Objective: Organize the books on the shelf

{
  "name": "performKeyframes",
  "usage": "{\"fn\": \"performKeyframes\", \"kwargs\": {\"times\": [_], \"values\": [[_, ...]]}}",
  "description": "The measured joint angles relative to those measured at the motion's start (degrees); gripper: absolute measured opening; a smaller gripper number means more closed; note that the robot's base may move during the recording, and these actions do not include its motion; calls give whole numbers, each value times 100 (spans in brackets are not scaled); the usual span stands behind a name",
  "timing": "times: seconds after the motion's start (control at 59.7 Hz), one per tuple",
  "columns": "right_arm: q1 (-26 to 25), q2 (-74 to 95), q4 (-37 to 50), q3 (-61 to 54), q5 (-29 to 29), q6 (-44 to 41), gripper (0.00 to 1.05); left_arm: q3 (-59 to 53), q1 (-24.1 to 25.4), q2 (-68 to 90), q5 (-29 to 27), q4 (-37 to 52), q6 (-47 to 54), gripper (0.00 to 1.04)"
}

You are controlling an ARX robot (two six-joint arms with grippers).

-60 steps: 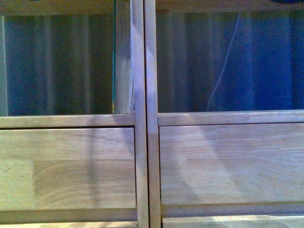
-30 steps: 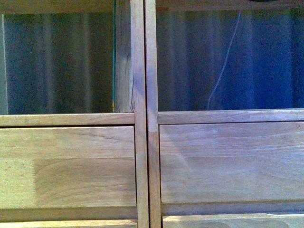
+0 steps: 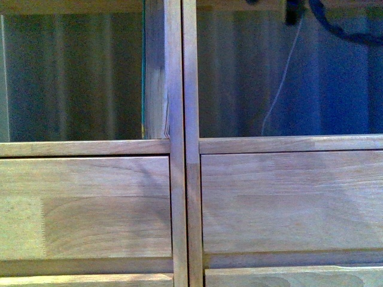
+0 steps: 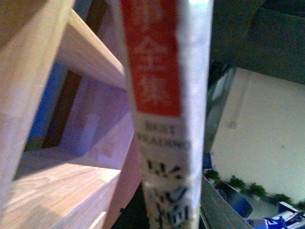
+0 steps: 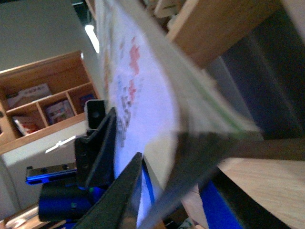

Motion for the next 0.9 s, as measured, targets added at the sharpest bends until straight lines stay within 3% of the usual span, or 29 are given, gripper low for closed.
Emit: {"fn": "performKeyframes", "kwargs": {"times": [0.168,0.318,0.436,0.536,0.687,0.905], "values": [[-826,-385,-50,-431,-118,118,76,214,17,22,-610,-1961,1556,7],[-1801,-1032,-251,-809,-483,201,98,415,37,249,-1423,-3746,4030,7],[-2529,-1663,-586,-1233,-820,-153,98,1043,48,798,-2328,-4701,5681,7],[-2914,-2304,-1228,-1626,-946,-973,98,1650,44,1316,-2640,-5014,6430,7],[-3053,-3141,-2312,-2199,-533,-2868,98,2457,-114,1930,-3045,-5285,7197,7],[-2949,-3840,-2430,-2951,-35,-4929,98,3228,-494,2673,-3541,-5552,8164,7]]}}
